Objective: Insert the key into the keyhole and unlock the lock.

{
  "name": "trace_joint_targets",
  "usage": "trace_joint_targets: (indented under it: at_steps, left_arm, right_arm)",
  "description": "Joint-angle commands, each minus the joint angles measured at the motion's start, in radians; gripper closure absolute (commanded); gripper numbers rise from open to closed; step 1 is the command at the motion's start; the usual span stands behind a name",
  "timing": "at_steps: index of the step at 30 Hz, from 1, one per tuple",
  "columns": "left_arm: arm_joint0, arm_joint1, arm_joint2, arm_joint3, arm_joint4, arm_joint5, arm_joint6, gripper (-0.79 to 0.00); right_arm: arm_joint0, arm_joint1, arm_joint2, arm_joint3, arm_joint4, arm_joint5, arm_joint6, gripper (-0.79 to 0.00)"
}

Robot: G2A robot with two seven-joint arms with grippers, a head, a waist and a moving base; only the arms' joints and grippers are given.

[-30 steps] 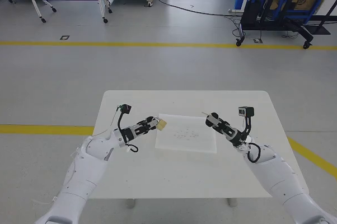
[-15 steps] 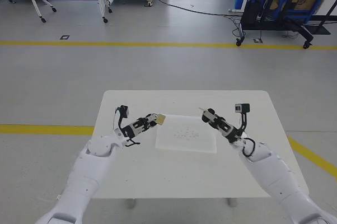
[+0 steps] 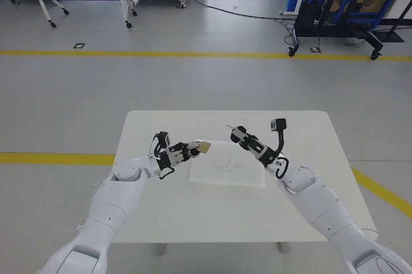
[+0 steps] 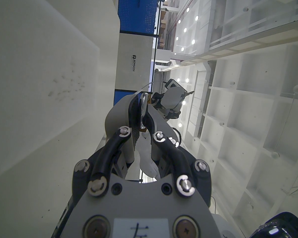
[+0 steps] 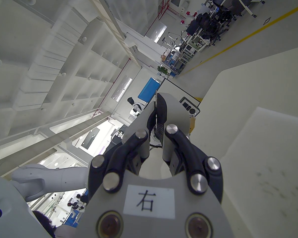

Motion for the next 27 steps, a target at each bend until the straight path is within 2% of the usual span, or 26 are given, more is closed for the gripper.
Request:
trace_joint_targets:
  at_steps: [1, 3, 6, 8, 13, 20, 23, 27]
  left_arm:
    - [0.002, 0.0, 0.0, -0.004, 0.001, 0.001, 0.004, 0.0]
    - [0.031, -0.001, -0.009, -0.036, -0.046, 0.01, 0.008, 0.0]
    - [0.07, -0.009, -0.041, -0.057, -0.261, 0.125, -0.1, 0.0]
    - [0.075, -0.014, -0.049, -0.043, -0.348, 0.189, -0.15, 0.0]
    - [0.052, -0.031, -0.021, 0.018, -0.416, 0.264, -0.211, 0.0]
    - [-0.013, -0.065, 0.04, 0.136, -0.502, 0.435, -0.371, 0.0]
    - [-0.043, -0.081, 0.07, 0.186, -0.5, 0.447, -0.416, 0.0]
    - [-0.073, -0.097, 0.096, 0.254, -0.483, 0.398, -0.482, 0.0]
  right_arm:
    - [0.0, 0.0, 0.0, 0.0, 0.0, 0.0, 0.0, 0.0]
    - [0.0, 0.0, 0.0, 0.0, 0.0, 0.0, 0.0, 0.0]
    - [0.0, 0.0, 0.0, 0.0, 0.0, 0.0, 0.0, 0.0]
    - [0.0, 0.0, 0.0, 0.0, 0.0, 0.0, 0.0, 0.0]
    - [0.0, 0.0, 0.0, 0.0, 0.0, 0.0, 0.0, 0.0]
    - [0.0, 0.0, 0.0, 0.0, 0.0, 0.0, 0.0, 0.0]
    - [0.0, 0.0, 0.0, 0.0, 0.0, 0.0, 0.0, 0.0]
    - [-0.002, 0.0, 0.0, -0.003, 0.004, 0.005, -0.001, 0.0]
